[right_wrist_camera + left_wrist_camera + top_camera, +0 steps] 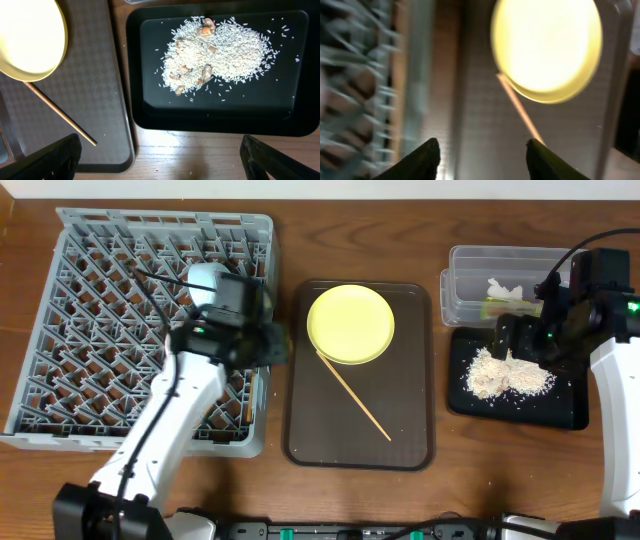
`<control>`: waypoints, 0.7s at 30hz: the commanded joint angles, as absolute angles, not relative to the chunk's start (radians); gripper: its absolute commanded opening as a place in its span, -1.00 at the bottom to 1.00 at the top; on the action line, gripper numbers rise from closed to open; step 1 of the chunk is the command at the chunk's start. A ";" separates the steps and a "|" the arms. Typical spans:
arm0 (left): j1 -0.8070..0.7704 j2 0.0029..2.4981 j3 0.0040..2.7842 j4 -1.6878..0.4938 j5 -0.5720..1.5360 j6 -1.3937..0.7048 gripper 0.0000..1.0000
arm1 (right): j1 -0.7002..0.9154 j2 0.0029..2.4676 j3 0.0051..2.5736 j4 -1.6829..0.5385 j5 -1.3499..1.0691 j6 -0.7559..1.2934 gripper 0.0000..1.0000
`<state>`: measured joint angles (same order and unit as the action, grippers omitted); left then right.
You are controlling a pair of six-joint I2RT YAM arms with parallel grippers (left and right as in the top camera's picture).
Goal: Sort waste into correct bins and load items into the dishwasher
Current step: 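Reach the left gripper back and grasp the second chopstick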
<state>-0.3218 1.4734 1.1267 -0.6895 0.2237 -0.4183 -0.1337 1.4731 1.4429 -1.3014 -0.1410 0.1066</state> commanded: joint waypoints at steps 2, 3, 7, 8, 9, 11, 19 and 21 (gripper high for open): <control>-0.445 1.531 1.134 -0.680 0.107 -0.688 0.16 | -0.139 1.462 1.453 -1.302 -0.139 0.115 0.98; -0.472 1.549 1.134 -0.672 0.081 -0.714 0.15 | -0.139 1.462 1.453 -1.302 -0.139 0.115 0.98; -0.562 1.628 1.134 -0.609 0.033 -0.773 0.23 | -0.139 1.462 1.453 -1.302 -0.139 0.115 0.99; -0.579 1.650 1.134 -0.587 0.033 -0.773 0.24 | -0.139 1.462 1.453 -1.302 -0.139 0.115 0.99; -0.593 1.672 1.134 -0.568 0.033 -0.773 0.23 | -0.139 1.462 1.453 -1.302 -0.139 0.115 0.99; -0.616 1.718 1.134 -0.540 0.033 -0.783 0.23 | -0.139 1.462 1.453 -1.302 -0.139 0.115 0.98; -0.652 1.866 1.134 -0.505 0.033 -0.807 0.24 | -0.139 1.462 1.453 -1.301 -0.139 0.115 0.98; -0.652 1.888 1.134 -0.506 0.032 -0.807 0.24 | -0.139 1.462 1.453 -1.301 -0.139 0.115 0.98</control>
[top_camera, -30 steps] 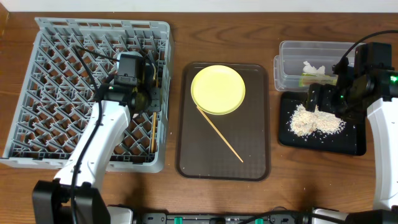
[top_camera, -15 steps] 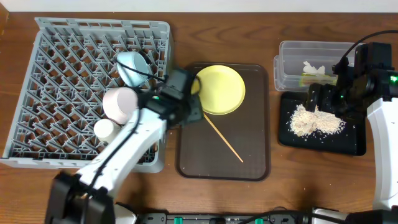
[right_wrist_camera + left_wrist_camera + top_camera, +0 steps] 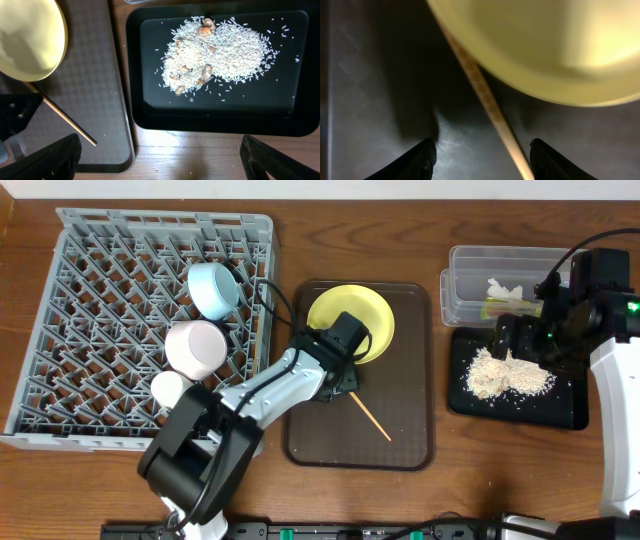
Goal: Sort waste into correct bins and load items into the dishwasher
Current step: 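Reach the left gripper back and grasp the second chopstick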
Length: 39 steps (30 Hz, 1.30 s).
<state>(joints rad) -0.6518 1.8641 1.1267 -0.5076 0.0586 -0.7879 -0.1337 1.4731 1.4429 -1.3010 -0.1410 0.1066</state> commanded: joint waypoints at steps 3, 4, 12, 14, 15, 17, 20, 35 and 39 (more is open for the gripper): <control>-0.653 1.909 1.134 -0.507 0.032 -0.806 0.23 | -0.139 1.462 1.453 -1.301 -0.139 0.115 0.99; -0.653 1.916 1.134 -0.510 0.032 -0.806 0.23 | -0.139 1.462 1.453 -1.302 -0.139 0.115 0.98; -0.653 1.941 1.134 -0.571 0.032 -0.807 -0.16 | -0.139 1.462 1.453 -1.301 -0.139 0.115 0.99; -0.653 1.941 1.134 -0.580 0.032 -0.807 -0.16 | -0.139 1.462 1.453 -1.301 -0.139 0.115 0.99; -0.653 1.941 1.134 -0.583 0.032 -0.807 -0.16 | -0.139 1.462 1.453 -1.301 -0.139 0.115 0.98; -0.653 1.941 1.134 -0.590 0.032 -0.807 -0.17 | -0.139 1.462 1.453 -1.302 -0.139 0.115 0.98; -0.653 1.941 1.134 -0.599 0.032 -0.807 -0.28 | -0.139 1.462 1.453 -1.302 -0.139 0.115 0.98; -0.646 1.924 1.135 -0.602 0.033 -0.806 -0.85 | -0.139 1.462 1.453 -1.302 -0.139 0.115 0.99; -0.626 1.868 1.146 -0.629 0.033 -0.801 -0.85 | -0.139 1.462 1.453 -1.303 -0.139 0.115 0.99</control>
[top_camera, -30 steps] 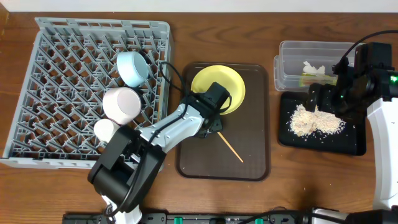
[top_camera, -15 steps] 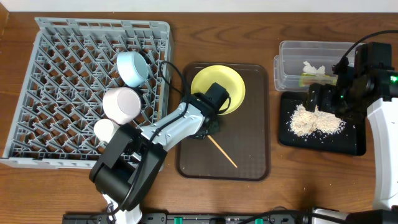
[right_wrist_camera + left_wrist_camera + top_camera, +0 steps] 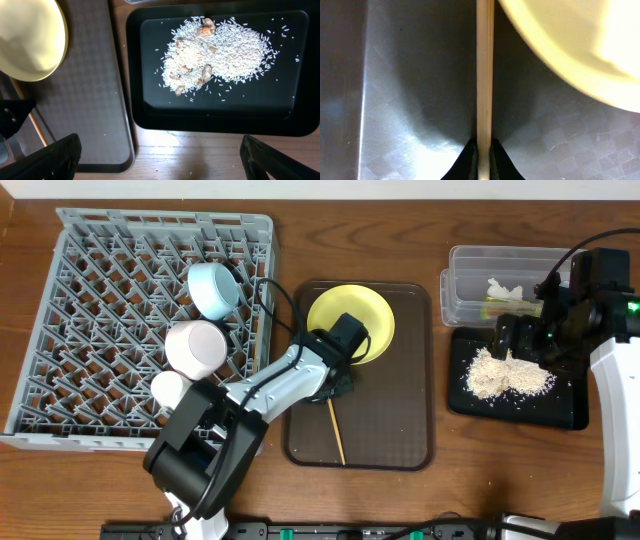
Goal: Sort waste into correct bins and load items into the dishwasher
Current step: 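Reach the left gripper back and grasp the second chopstick, then place the second chopstick in the dish rack with the left gripper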
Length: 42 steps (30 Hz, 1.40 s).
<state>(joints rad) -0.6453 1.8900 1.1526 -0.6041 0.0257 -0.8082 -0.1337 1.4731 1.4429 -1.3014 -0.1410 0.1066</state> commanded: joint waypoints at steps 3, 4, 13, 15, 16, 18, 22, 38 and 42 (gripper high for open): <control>-0.604 1.793 1.157 -0.657 0.033 -0.751 -0.85 | -0.139 1.462 1.453 -1.302 -0.139 0.115 0.99; -0.596 1.761 1.161 -0.668 0.033 -0.722 -0.85 | -0.139 1.462 1.453 -1.302 -0.139 0.115 0.99; -0.424 1.491 1.243 -0.798 0.033 -0.336 -0.85 | -0.139 1.462 1.453 -1.302 -0.139 0.115 0.99; -0.371 1.466 1.252 -0.807 0.038 -0.239 -0.85 | -0.139 1.462 1.453 -1.302 -0.139 0.115 0.99; -0.342 1.458 1.252 -0.807 0.045 -0.179 -0.85 | -0.139 1.462 1.453 -1.302 -0.139 0.115 0.98; -0.300 1.458 1.251 -0.808 0.044 -0.090 -0.85 | -0.139 1.462 1.453 -1.302 -0.139 0.115 0.99; -0.236 1.489 1.251 -0.791 0.044 -0.008 -0.85 | -0.139 1.462 1.453 -1.302 -0.139 0.115 0.99; -0.198 1.574 1.262 -0.693 0.058 0.003 -0.16 | -0.139 1.462 1.453 -1.302 -0.139 0.115 0.98; -0.233 1.537 1.266 -0.687 0.174 0.003 -0.03 | -0.139 1.462 1.453 -1.302 -0.139 0.115 0.99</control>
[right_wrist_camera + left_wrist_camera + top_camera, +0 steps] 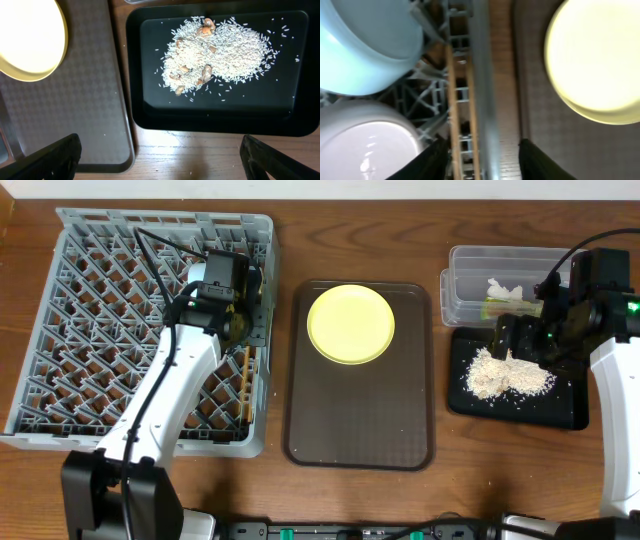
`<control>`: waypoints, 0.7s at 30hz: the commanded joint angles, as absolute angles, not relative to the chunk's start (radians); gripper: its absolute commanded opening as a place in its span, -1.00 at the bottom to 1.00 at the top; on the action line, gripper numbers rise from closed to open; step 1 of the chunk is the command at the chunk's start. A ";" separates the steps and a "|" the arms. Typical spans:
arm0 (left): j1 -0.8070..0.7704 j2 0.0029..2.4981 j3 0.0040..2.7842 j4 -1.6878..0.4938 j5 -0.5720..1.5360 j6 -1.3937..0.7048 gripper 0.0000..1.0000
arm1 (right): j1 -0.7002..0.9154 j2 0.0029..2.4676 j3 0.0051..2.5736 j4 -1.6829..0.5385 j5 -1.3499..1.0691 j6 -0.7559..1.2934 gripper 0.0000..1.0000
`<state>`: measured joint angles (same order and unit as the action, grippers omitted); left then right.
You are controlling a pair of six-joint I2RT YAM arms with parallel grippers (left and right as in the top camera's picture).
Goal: Sort waste into correct bins and load items into the dishwasher
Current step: 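Place the second chopstick in the dish rack with the left gripper, then reach the left gripper to the yellow plate edge and grasp it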
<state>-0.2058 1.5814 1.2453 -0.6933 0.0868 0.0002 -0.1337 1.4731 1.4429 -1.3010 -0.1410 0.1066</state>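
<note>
My left gripper (238, 332) hangs open over the right edge of the grey dish rack (60, 320), nothing between its fingers (427, 162). Below it two wooden chopsticks (452, 100) lie side by side in the rack along its right rail. A light blue bowl (370, 40) and a pale pink cup (365, 145) sit in the rack to their left. The yellow plate (350, 323) rests on the brown tray (360, 420). My right gripper (162, 165) is open above the black tray (300, 75) with its heap of rice (220, 55).
A clear plastic bin (500, 265) holding white scraps and a green piece stands behind the black tray. The rack fills the left of the wooden table (500, 470). The left arm lies across the rack's right half.
My left gripper was shut on a chopstick on the brown tray. Now it is open over the rack's right edge, and the chopstick lies in the rack. The right arm has not moved.
A chopstick lay slanted on the tray under the plate's edge while my left gripper was open near the rack. Then the gripper was open low beside the chopstick, then shut on it, the stick turned. Now the stick lies in the rack and only the plate stays on the tray.
</note>
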 commanded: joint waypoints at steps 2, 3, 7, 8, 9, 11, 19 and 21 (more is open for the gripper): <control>-0.274 1.527 1.267 -0.676 0.187 0.003 0.06 | -0.139 1.462 1.453 -1.301 -0.139 0.115 0.98; -0.299 1.527 1.267 -0.669 0.187 0.004 0.13 | -0.139 1.462 1.453 -1.301 -0.139 0.115 0.99; -0.392 1.539 1.316 -0.685 0.129 -0.001 0.19 | -0.139 1.462 1.453 -1.302 -0.139 0.115 0.99; -0.407 1.546 1.350 -0.704 0.118 -0.006 0.19 | -0.139 1.462 1.453 -1.302 -0.139 0.115 0.99; -0.420 1.558 1.401 -0.728 0.118 -0.014 0.19 | -0.139 1.462 1.453 -1.302 -0.139 0.115 0.99; -0.434 1.582 1.488 -0.760 0.119 -0.039 0.18 | -0.139 1.462 1.453 -1.302 -0.139 0.115 0.98; -0.499 1.771 1.707 -0.788 0.120 -0.073 0.23 | -0.139 1.462 1.453 -1.302 -0.139 0.120 0.98; -0.529 1.826 1.707 -0.766 0.119 -0.072 0.30 | -0.139 1.462 1.453 -1.302 -0.138 0.119 0.98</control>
<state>-0.4915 1.7306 1.7111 -0.7681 0.1268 -0.0559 -0.1337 1.4731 1.4429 -1.3014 -0.1406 0.1066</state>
